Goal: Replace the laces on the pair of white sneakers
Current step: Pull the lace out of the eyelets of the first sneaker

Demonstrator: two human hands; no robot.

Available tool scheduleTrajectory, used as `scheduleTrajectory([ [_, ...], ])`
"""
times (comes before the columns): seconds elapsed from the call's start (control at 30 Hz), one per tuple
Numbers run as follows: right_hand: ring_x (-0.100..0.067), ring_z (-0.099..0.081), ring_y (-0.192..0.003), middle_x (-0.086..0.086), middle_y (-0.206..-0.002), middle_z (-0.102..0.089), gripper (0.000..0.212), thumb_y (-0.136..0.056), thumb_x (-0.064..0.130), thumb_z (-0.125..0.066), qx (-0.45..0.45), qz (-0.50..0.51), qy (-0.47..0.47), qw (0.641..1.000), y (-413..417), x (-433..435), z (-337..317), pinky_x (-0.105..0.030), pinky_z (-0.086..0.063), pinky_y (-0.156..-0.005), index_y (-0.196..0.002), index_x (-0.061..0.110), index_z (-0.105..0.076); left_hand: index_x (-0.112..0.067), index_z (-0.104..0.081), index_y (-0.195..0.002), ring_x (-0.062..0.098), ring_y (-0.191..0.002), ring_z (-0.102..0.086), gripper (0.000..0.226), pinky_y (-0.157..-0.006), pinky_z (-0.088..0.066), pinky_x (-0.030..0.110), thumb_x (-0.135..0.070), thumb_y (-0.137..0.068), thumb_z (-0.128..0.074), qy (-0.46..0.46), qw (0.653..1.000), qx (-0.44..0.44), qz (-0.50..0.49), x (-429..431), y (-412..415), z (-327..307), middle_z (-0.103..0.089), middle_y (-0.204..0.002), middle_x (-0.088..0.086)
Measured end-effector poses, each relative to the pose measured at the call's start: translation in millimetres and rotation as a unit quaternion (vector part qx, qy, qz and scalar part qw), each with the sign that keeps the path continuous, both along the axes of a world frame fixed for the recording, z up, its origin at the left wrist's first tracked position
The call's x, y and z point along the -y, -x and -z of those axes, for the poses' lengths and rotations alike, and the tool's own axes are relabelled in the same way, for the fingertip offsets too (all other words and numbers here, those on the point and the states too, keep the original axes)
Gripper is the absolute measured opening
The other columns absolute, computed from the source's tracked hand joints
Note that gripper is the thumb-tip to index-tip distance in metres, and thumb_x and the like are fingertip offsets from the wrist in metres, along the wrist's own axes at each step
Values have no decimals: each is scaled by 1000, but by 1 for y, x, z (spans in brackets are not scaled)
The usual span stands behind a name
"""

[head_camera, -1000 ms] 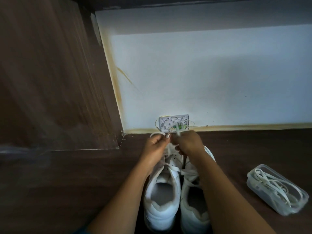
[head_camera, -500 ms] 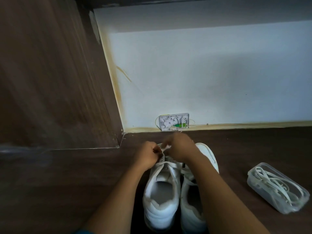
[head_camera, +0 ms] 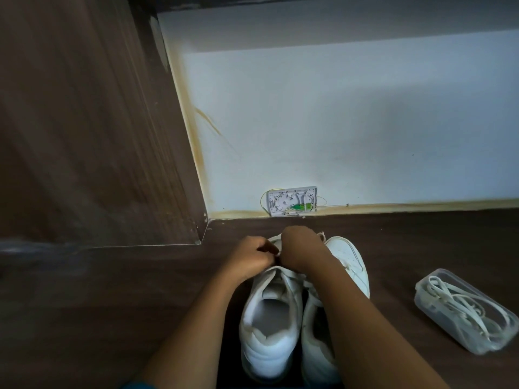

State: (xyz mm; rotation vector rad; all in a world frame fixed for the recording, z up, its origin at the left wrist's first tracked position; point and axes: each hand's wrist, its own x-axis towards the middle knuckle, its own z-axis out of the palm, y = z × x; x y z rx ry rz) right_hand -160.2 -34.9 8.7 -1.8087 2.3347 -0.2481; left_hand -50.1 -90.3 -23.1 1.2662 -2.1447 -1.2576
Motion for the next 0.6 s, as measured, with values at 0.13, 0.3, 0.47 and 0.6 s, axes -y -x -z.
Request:
scheduleTrajectory([
  [0.13,-31,-58,-107,-18,-115,-61,21,-88,9,-49,7,39,12,999,11,2,-1,-32,-46,-86,-103,1,-62,-15,-64,-90,12,-68,-52,18,-57,-42,20,-2,-78,-62,10,1000,4,16,-1,1,-1,-57,-78,1],
  [0.3,-30,-52,-102,-19,-115,-54,24,-89,-2,-42,113,163,195,961,29,-7,-14,-28,-37,-74,-106,-1,-59,-24,-70,-76,9,-62,-55,16,-58,-43,19,-9,-70,-67,40,999,-2,22,-3,10,-1,-64,-71,-2],
  [0.47,-26,-54,-85,-9,-105,-52,18,-85,5,-54,190,194,308,912,39,-6,-16,-25,-35,-68,-102,10,-55,-28,-68,-58,18,-73,-62,24,-78,-50,35,-10,-72,-74,138,990,15,-24,2,13,1,-55,-63,-18],
  [0.6,-20,-65,-75,-4,-74,-62,20,-79,29,-69,127,119,41,984,33,-8,-14,-23,-46,-62,-81,10,-63,-26,-62,-55,5,-56,-51,34,-63,-40,22,-1,-76,-73,104,988,-98,-56,0,21,-12,-56,-56,-15],
])
